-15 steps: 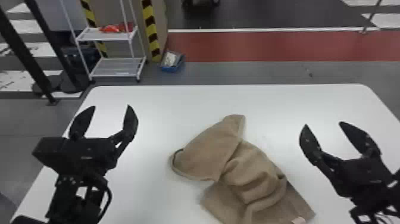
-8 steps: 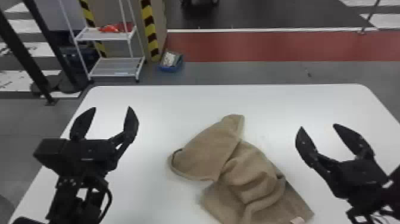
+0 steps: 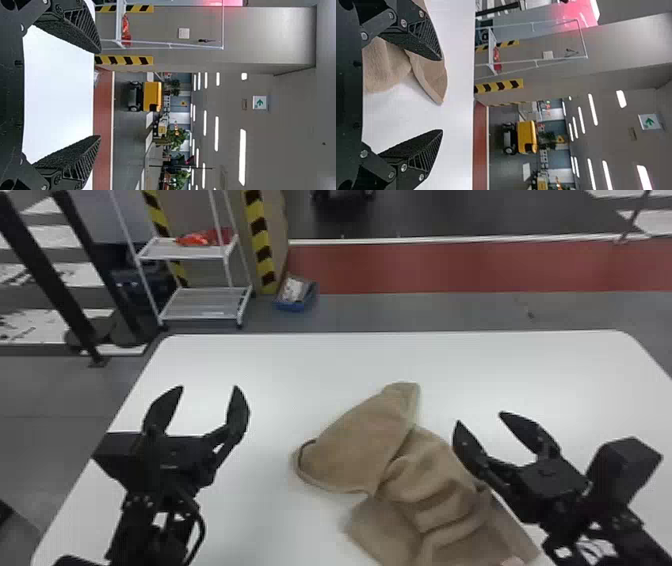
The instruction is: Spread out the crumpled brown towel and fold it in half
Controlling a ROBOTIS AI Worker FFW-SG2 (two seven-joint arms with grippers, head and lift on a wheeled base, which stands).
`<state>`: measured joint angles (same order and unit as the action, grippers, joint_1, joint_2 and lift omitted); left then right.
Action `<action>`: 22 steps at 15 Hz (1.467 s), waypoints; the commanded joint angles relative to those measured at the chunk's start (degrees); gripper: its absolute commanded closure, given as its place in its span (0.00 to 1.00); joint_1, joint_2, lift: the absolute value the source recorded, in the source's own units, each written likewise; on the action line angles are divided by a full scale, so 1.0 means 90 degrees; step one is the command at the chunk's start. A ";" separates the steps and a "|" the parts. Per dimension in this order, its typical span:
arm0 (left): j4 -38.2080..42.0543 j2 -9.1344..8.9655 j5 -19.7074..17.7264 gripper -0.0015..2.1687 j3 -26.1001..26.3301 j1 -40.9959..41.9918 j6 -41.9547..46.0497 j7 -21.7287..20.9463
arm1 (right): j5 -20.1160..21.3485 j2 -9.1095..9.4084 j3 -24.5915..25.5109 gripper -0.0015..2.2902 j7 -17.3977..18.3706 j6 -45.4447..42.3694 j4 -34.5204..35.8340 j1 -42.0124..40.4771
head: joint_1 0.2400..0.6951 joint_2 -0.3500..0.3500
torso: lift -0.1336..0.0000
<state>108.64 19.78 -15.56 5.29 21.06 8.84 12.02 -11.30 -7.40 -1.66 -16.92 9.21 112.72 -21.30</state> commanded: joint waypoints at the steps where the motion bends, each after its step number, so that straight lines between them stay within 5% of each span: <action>1: -0.0030 0.0010 -0.0010 0.07 0.0047 -0.0045 0.0019 0.0002 | 0.0172 -0.0008 -0.0567 0.15 -0.0083 0.0476 -0.0015 0.0228 | 1.00 0.67 | 0.10; 8: -0.0010 0.0029 0.0010 0.07 0.0057 -0.0045 -0.0001 -0.0018 | 0.0943 0.0022 -0.1768 0.18 0.0093 0.2331 0.0805 0.0374 | 1.00 0.90 | 0.10; 11: 0.0029 0.0010 0.0029 0.07 0.0086 -0.0045 -0.0021 -0.0037 | 0.1636 0.0032 -0.2130 0.18 0.0308 0.3523 0.1147 0.0384 | 1.00 0.92 | 0.10; 16: 0.0048 0.0010 0.0098 0.07 0.0106 -0.0045 -0.0040 -0.0037 | 0.1744 0.0002 -0.2179 0.18 0.0230 0.4070 0.1372 0.0413 | 1.00 0.92 | 0.10; 19: 0.0078 0.0000 0.0098 0.07 0.0116 -0.0006 -0.0040 -0.0037 | 0.1734 0.0022 -0.2149 0.44 0.0162 0.4714 0.1372 0.0609 | 1.00 0.93 | 0.10; 21: 0.0097 0.0010 0.0098 0.07 0.0106 0.0013 -0.0040 -0.0037 | 0.1724 0.0022 -0.2140 0.70 0.0142 0.4870 0.1372 0.0628 | 1.00 0.92 | 0.10; 22: 0.0117 0.0010 0.0098 0.07 0.0096 0.0023 -0.0040 -0.0037 | 0.1714 0.0022 -0.2130 0.73 0.0132 0.4910 0.1372 0.0628 | 1.00 0.92 | 0.10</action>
<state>109.51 19.85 -14.68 6.25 21.16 8.47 11.69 4.23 -7.21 -20.95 -15.68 52.72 125.07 -15.72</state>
